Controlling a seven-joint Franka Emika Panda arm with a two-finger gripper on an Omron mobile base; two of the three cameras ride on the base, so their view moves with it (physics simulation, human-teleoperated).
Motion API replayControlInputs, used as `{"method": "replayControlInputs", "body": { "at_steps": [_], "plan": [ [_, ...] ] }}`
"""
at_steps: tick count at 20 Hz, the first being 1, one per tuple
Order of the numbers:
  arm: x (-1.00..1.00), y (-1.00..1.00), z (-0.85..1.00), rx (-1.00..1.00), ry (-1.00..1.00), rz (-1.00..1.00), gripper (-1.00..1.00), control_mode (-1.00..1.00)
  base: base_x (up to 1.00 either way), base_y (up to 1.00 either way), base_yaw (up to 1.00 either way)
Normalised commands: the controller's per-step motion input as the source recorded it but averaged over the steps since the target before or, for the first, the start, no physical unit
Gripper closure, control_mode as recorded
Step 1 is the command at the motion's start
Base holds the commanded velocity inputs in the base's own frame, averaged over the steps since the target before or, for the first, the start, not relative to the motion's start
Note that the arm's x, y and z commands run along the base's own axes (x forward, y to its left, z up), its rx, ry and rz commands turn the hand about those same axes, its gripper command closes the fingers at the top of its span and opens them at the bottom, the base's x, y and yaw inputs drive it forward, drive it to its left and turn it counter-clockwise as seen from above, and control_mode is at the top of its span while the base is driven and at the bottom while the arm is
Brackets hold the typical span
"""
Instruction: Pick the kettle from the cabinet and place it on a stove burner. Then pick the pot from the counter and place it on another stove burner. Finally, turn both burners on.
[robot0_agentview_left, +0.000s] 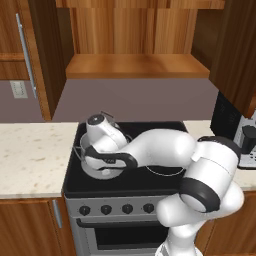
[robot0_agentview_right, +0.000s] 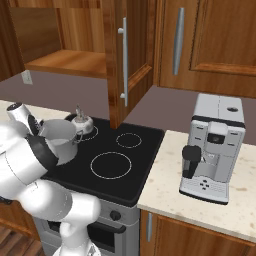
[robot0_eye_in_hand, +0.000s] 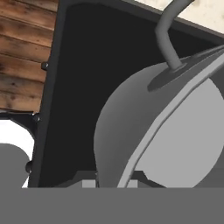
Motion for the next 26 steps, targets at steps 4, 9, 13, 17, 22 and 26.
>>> {"method": "replayControlInputs", "body": {
  "at_steps": [4, 9, 13, 17, 22, 26],
  "plan": [
    [0.03, 0.05, -0.11, 0.0, 0.04, 0.0, -1.0, -1.0, 0.0, 0.0, 0.0],
    [0.0, 0.0, -0.01, 0.0, 0.0, 0.0, -1.0, -1.0, 0.0, 0.0, 0.0],
    [0.0, 0.0, 0.0, 0.0, 0.0, 0.0, -1.0, -1.0, 0.0, 0.0, 0.0],
    [0.0, 0.0, 0.02, 0.0, 0.0, 0.0, -1.0, -1.0, 0.0, 0.0, 0.0],
    [-0.01, 0.0, 0.16, 0.0, 0.0, 0.0, -1.0, -1.0, 0.0, 0.0, 0.0],
    [-0.03, 0.0, 0.3, -0.03, -0.01, 0.0, -1.0, -1.0, 0.0, 0.0, 0.0]
  ]
}}
